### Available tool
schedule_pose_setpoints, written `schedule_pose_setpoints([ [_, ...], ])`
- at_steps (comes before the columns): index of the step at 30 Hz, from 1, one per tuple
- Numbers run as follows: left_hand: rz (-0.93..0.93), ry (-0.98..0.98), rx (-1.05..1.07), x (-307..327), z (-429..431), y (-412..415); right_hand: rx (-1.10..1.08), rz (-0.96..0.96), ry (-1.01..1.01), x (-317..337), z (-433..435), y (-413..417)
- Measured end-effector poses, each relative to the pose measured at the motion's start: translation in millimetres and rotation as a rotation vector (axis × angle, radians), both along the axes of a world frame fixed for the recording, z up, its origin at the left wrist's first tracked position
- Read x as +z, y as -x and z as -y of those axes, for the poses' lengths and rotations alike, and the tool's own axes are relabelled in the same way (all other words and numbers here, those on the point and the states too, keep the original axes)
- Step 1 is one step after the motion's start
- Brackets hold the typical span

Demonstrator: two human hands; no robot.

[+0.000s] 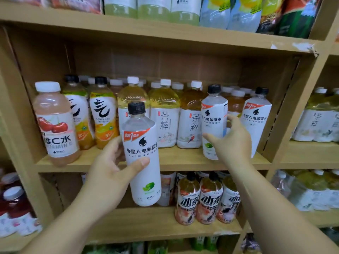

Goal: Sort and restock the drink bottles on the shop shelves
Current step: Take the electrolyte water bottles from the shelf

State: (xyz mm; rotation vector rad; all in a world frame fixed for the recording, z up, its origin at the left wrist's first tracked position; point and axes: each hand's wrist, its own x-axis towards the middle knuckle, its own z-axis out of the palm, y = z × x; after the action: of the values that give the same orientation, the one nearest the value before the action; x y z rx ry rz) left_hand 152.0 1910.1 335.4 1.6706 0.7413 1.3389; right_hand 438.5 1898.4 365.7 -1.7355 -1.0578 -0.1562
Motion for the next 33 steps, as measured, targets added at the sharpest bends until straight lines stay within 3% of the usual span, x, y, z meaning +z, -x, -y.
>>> schedule_pose_setpoints([
  [7, -0.038, 0.117, 0.033, -55, 5, 77, 0.209, -0.158, -0.112, -21, 57, 84],
  [16, -0.176, 0.293, 0.118, -159, -12, 147, 0.568, -0.467, 0.147, -146, 54, 156],
  [22, -0.285, 0.376, 0.208, -202, -49, 144, 0.598, -0.463, 0.377, -199, 21, 175],
  [33, -0.295, 0.376, 0.312, -242, -106, 129, 0.704, -0.508, 0.422, -235, -74, 180],
])
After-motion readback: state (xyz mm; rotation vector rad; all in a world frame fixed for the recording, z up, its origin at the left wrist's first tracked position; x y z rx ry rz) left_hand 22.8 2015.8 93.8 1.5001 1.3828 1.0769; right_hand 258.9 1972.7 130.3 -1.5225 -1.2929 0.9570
